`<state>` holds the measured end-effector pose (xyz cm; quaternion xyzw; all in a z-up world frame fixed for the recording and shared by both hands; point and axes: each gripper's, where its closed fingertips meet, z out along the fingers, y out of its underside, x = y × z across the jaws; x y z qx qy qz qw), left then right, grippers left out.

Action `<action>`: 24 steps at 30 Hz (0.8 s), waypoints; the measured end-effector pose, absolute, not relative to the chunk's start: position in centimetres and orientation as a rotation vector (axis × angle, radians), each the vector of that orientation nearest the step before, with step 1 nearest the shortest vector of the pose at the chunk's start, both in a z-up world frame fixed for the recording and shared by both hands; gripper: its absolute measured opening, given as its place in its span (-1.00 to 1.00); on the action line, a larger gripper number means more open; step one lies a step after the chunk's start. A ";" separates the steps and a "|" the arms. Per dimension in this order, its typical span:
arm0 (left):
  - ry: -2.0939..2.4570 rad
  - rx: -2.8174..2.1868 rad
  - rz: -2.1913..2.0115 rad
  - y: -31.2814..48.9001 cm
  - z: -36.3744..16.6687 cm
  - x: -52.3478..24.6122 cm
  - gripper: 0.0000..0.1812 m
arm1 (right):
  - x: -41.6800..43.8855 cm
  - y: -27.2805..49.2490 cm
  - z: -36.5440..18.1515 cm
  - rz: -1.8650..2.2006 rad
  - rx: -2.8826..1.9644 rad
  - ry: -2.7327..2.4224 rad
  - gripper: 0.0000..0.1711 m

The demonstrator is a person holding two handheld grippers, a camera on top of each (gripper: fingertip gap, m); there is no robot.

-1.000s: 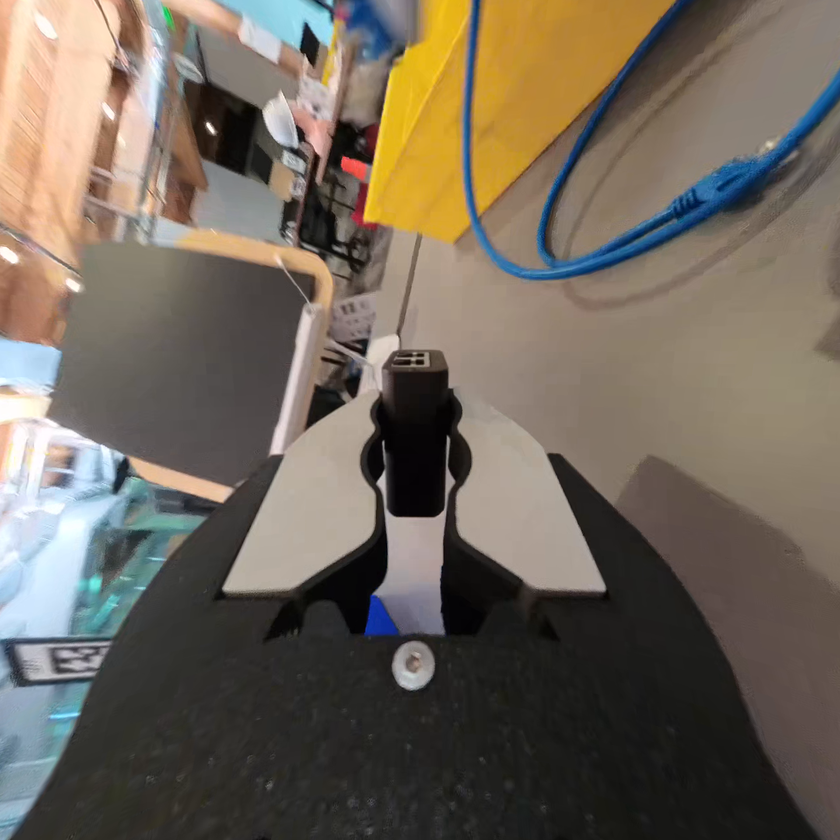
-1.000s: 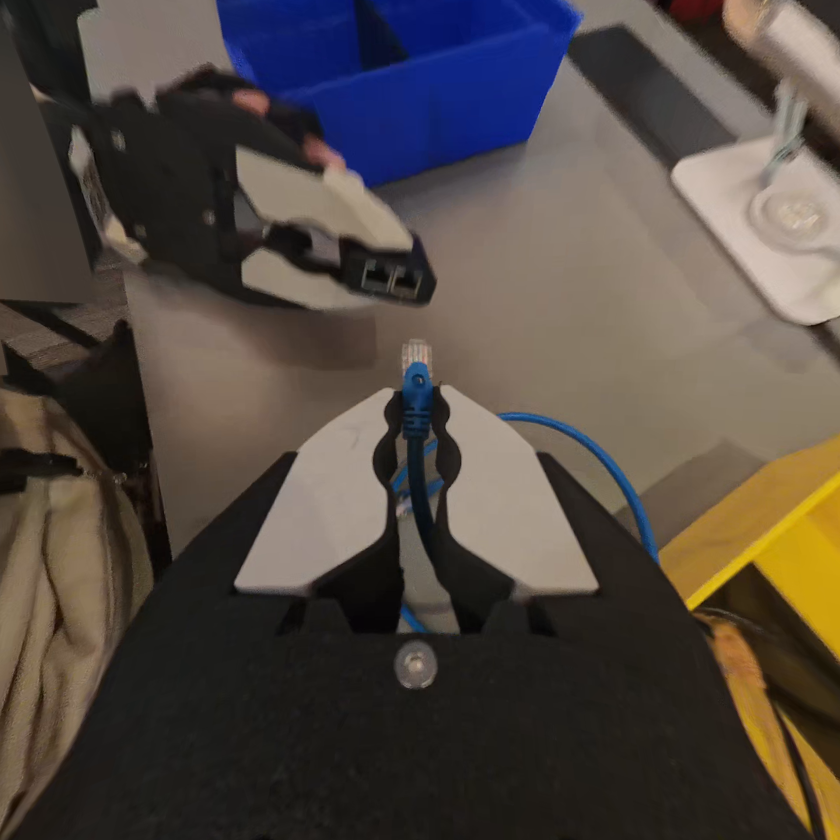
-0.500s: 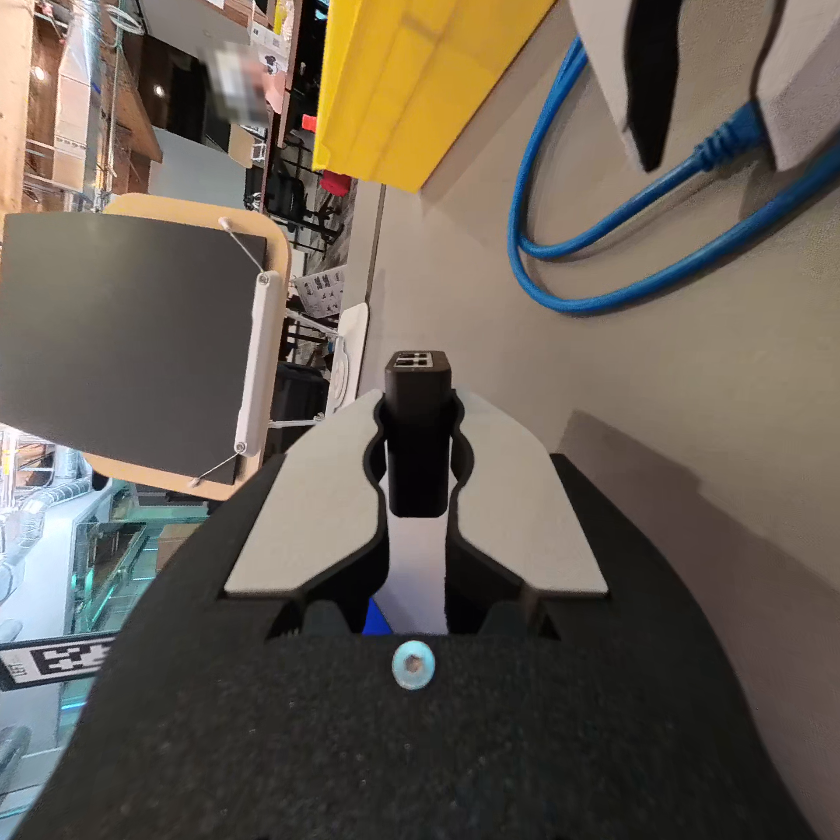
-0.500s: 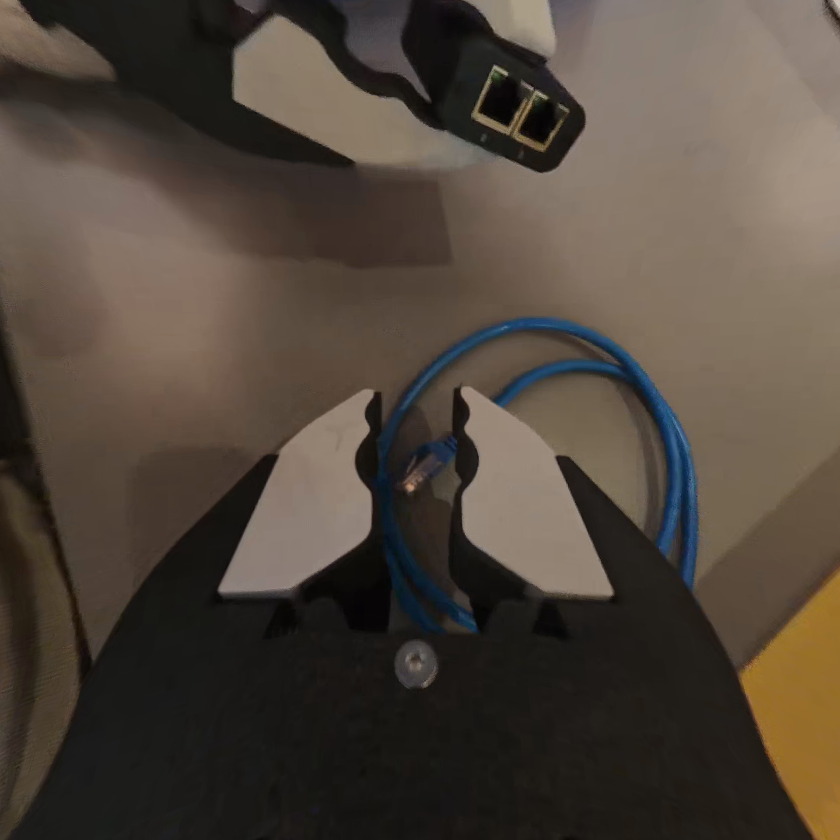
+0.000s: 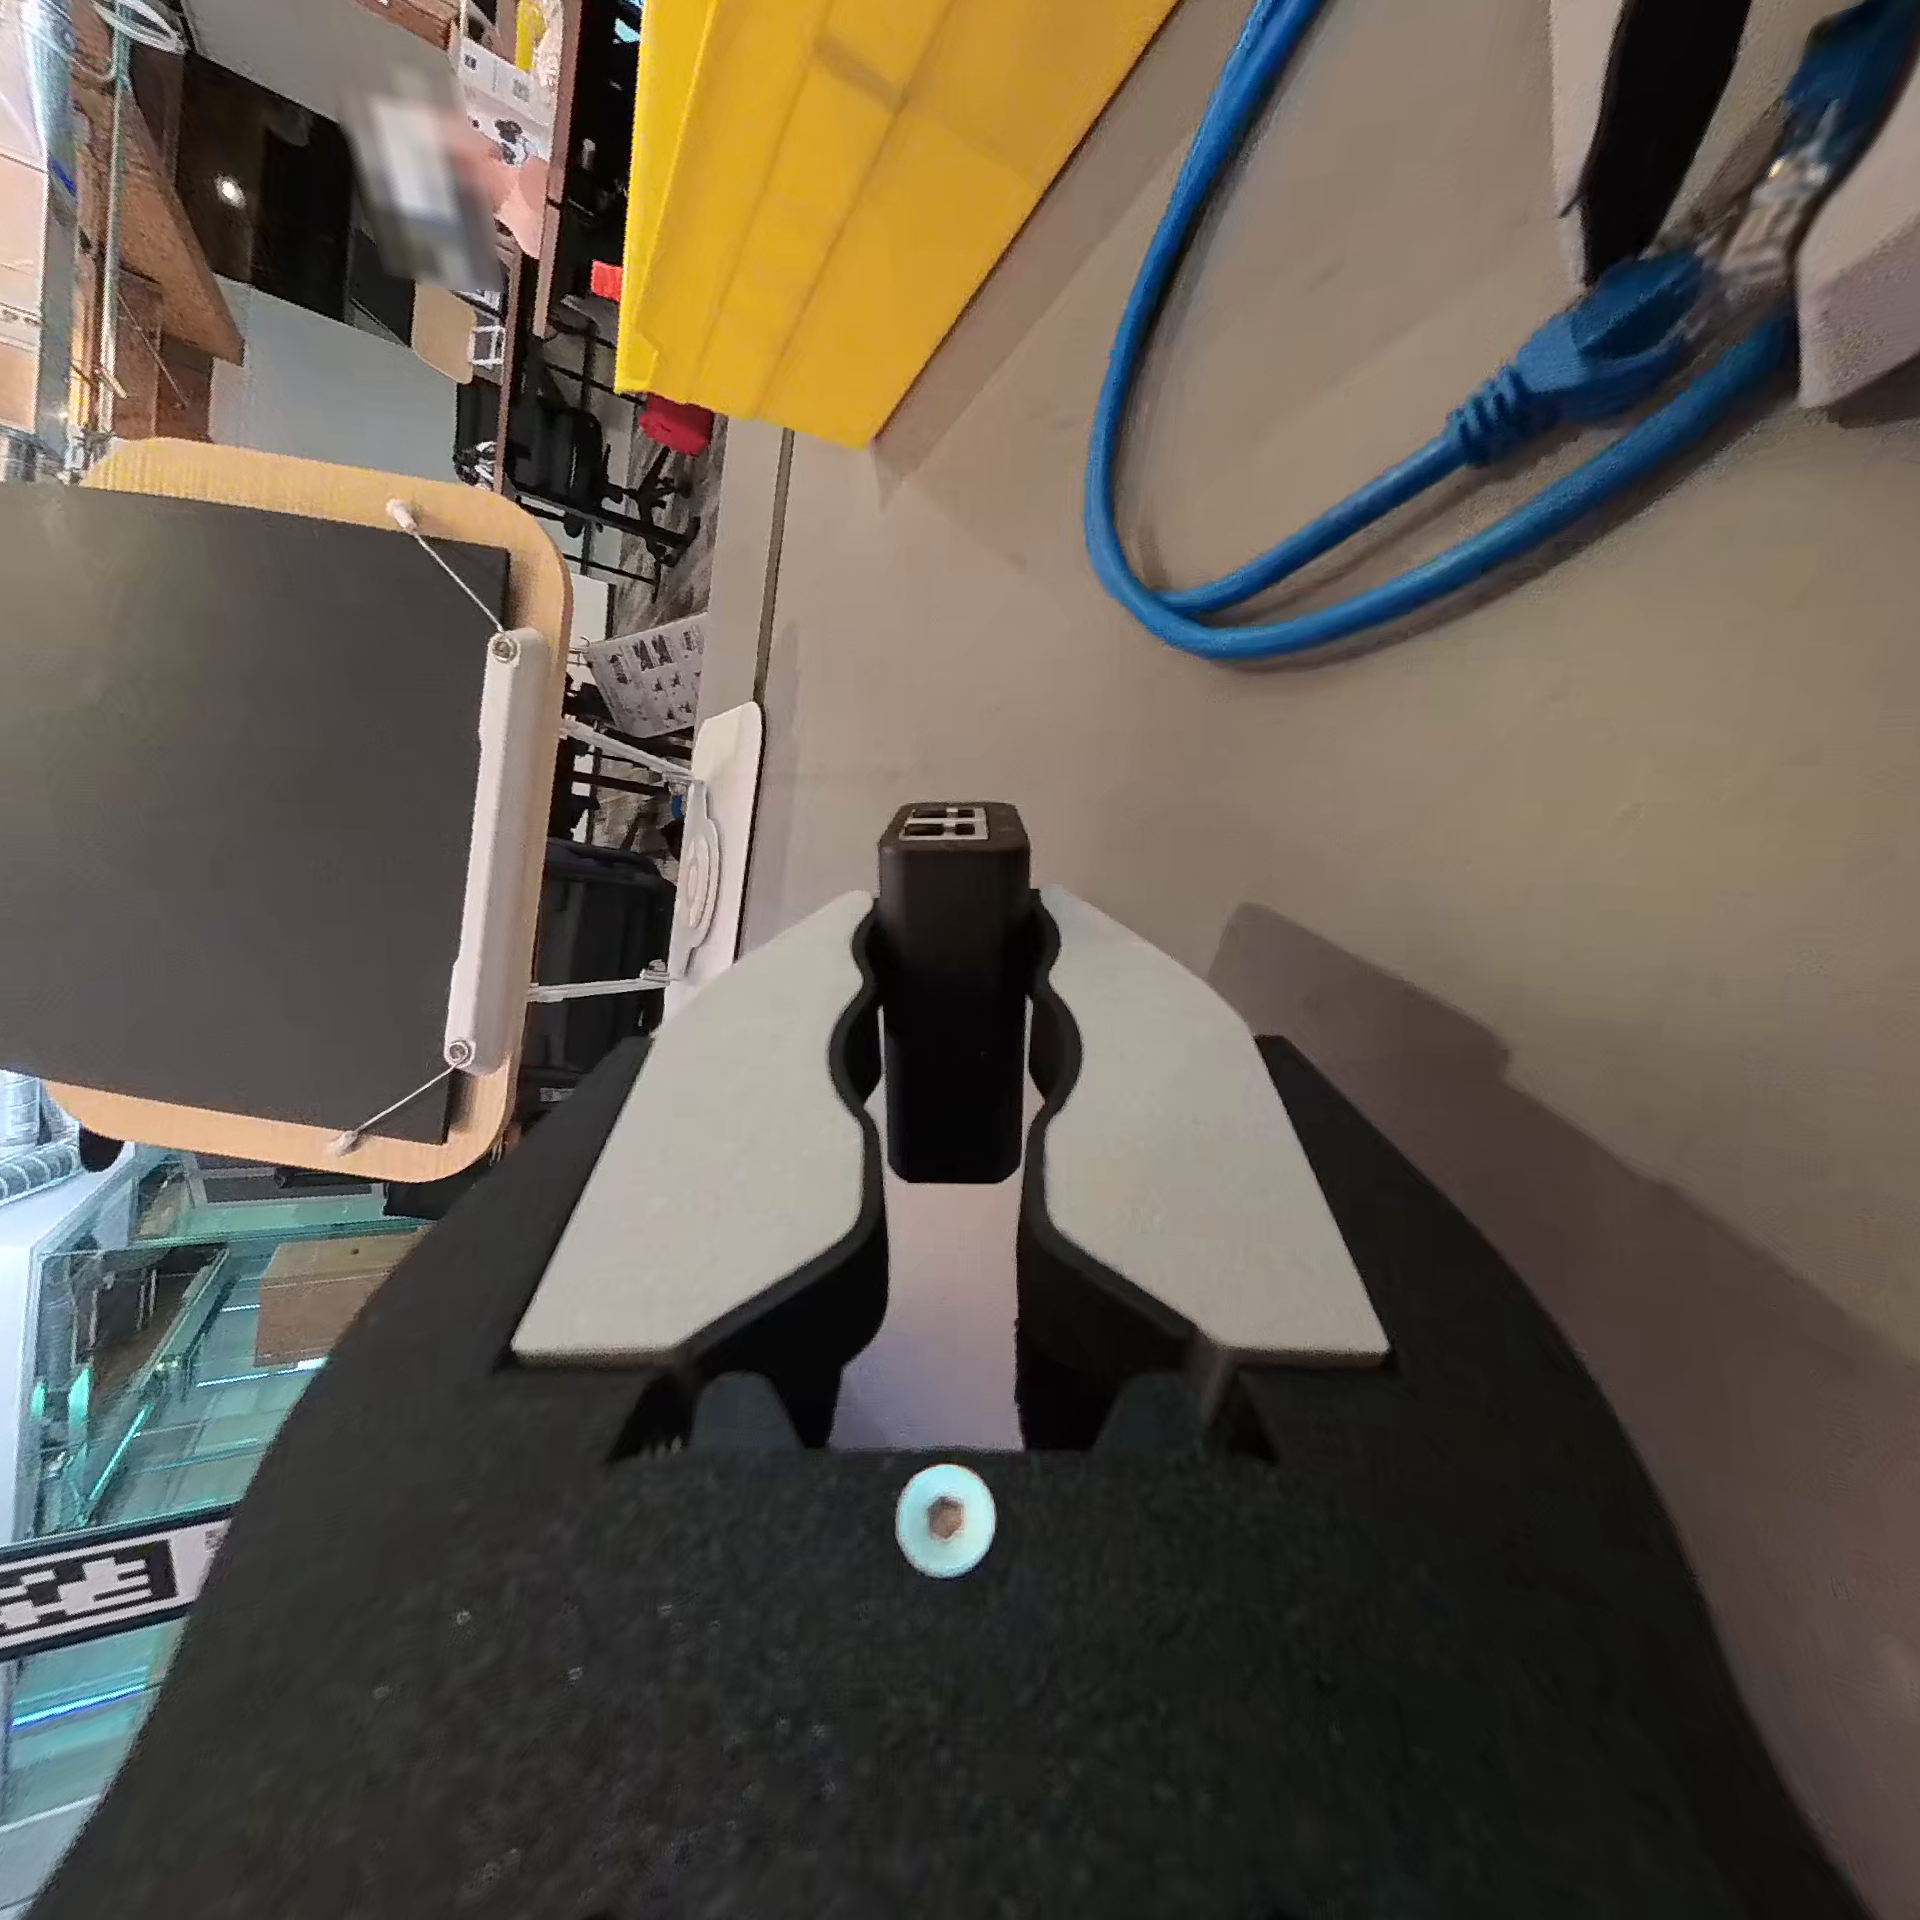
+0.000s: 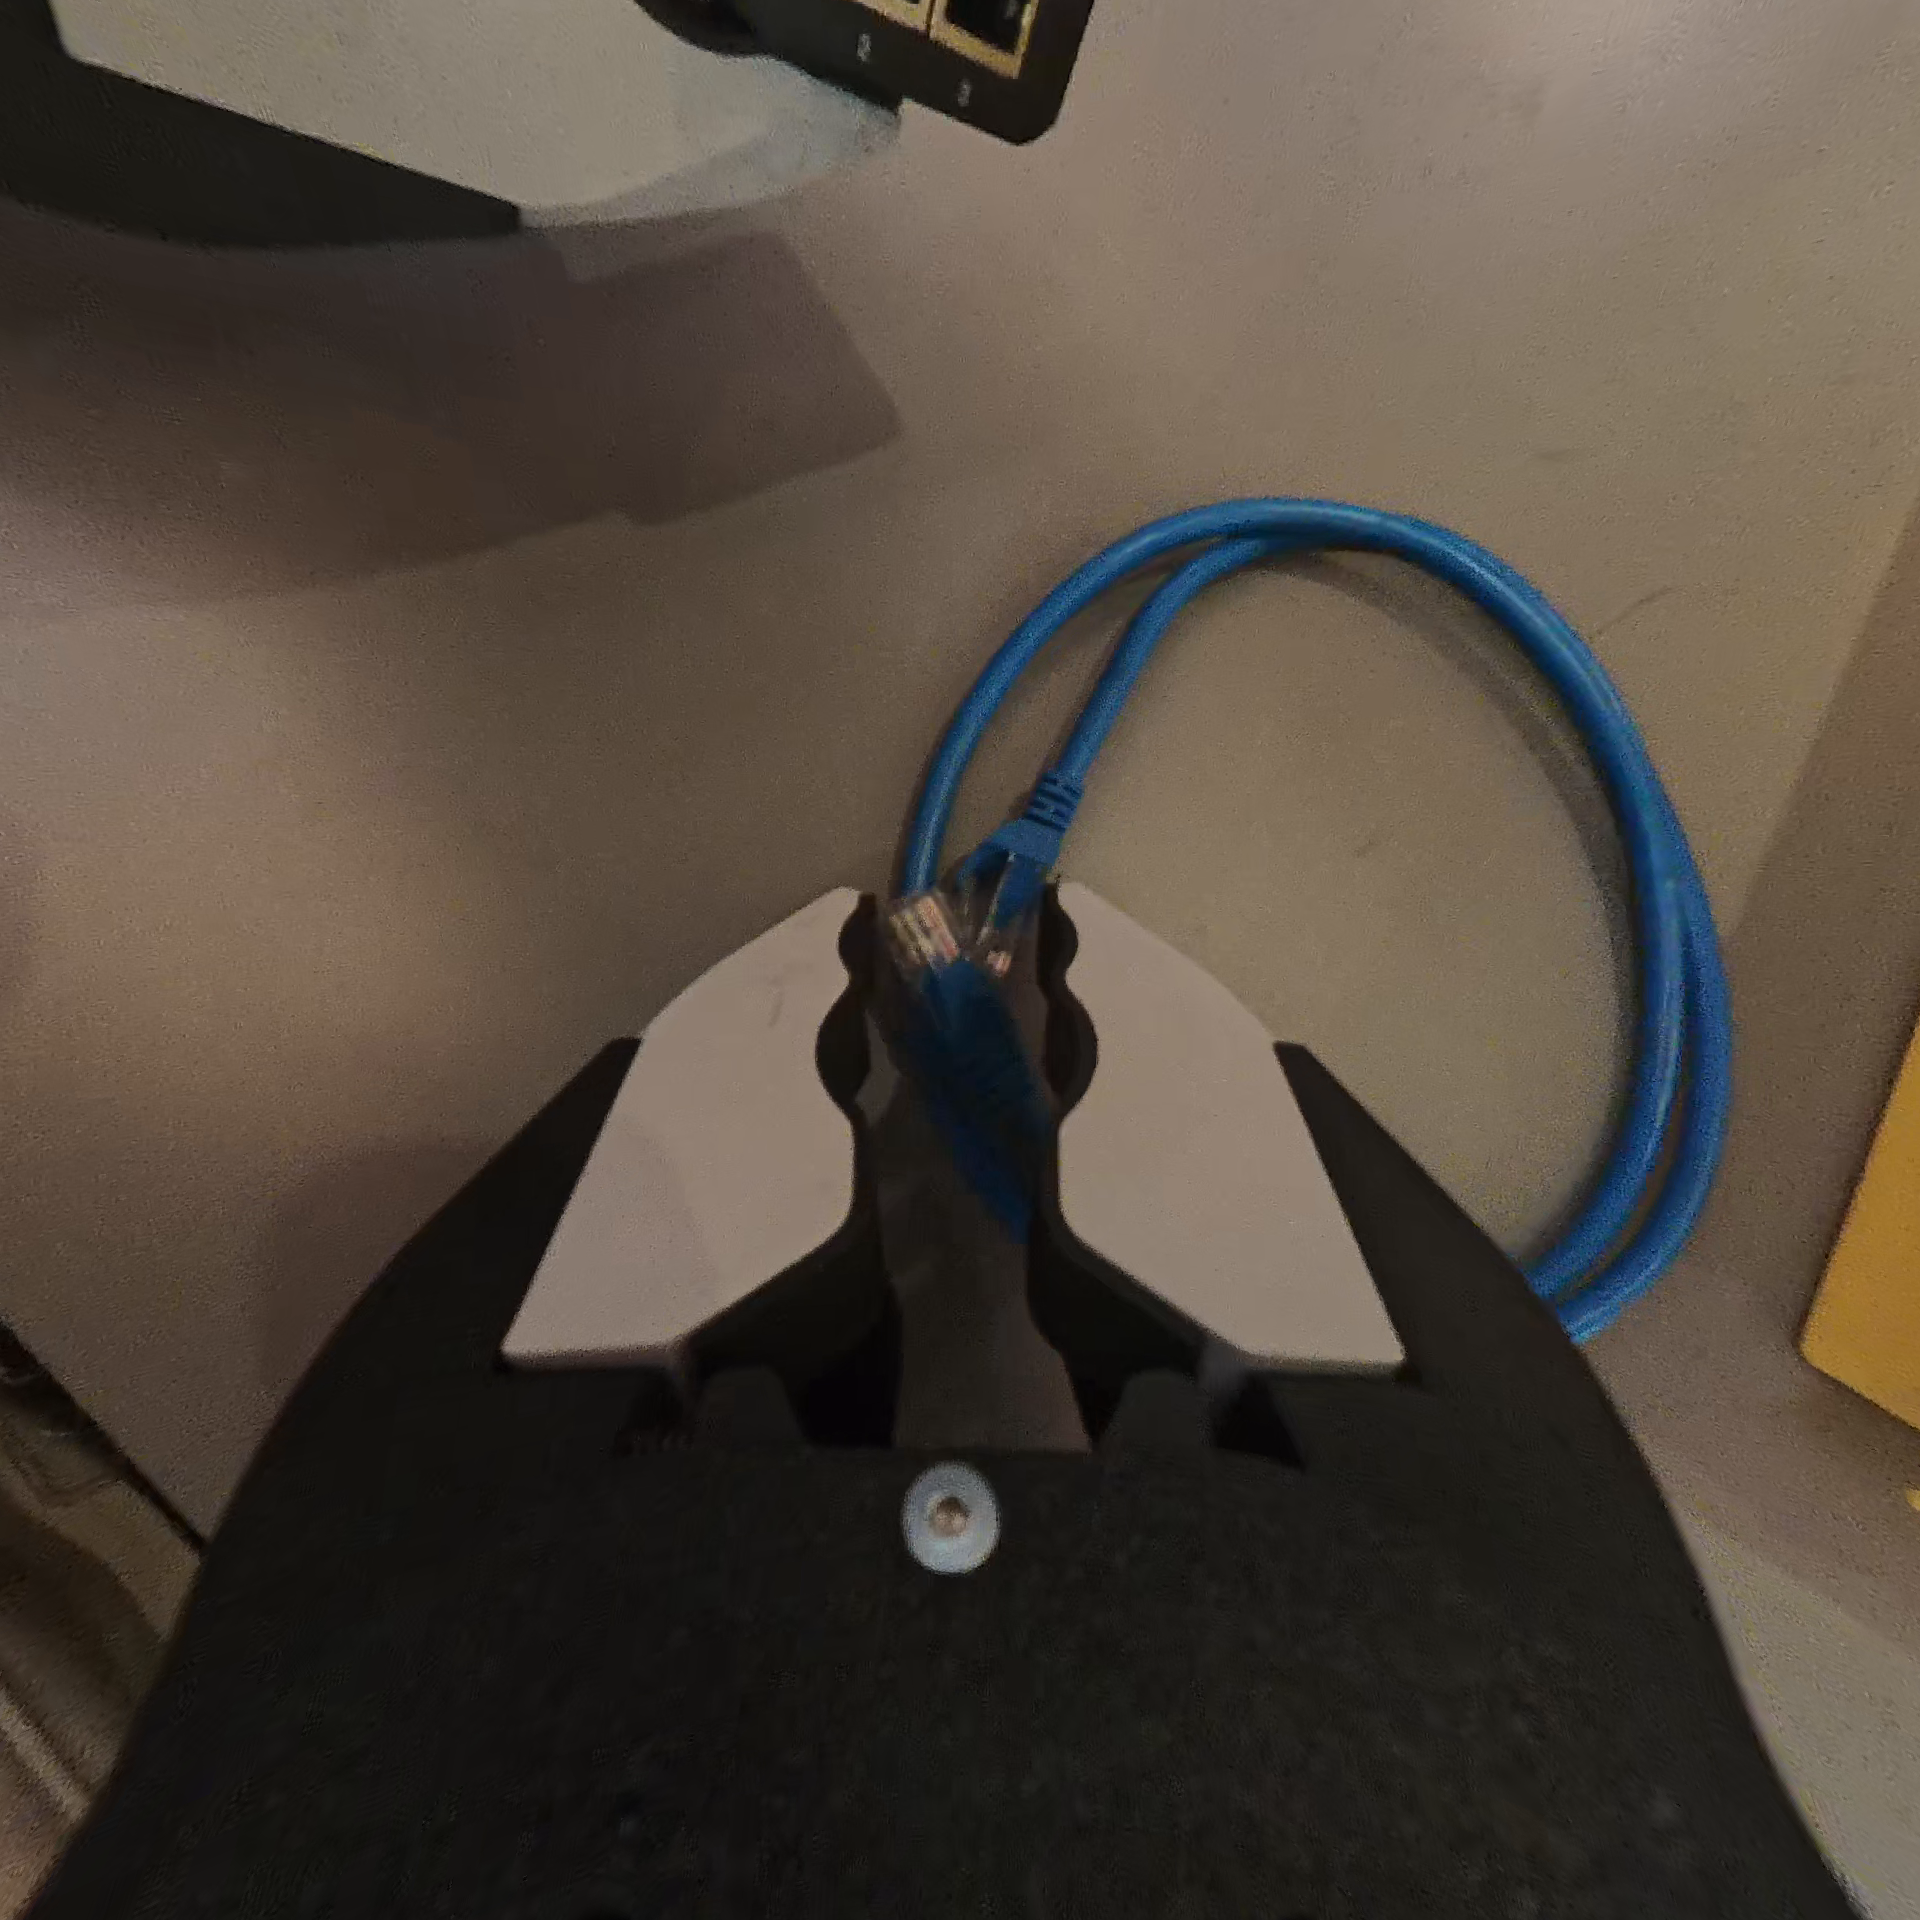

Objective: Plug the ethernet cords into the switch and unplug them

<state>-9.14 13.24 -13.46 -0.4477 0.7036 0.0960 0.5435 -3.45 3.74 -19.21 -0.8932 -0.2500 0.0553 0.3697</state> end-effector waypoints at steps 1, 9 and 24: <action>1.669 -1.062 0.228 13.2 -13.4 -9.1 -0.74 | -3.3 3.6 -19.3 0.144 -2.305 -0.660 -0.68; 1.645 -1.076 0.237 13.9 -13.1 -9.6 -0.74 | -2.8 3.6 -16.2 0.069 -2.211 -0.748 -0.76; 1.654 -1.044 0.246 13.2 -13.0 -9.1 -0.74 | 15.8 5.4 -3.6 -0.099 -2.350 -1.181 -0.76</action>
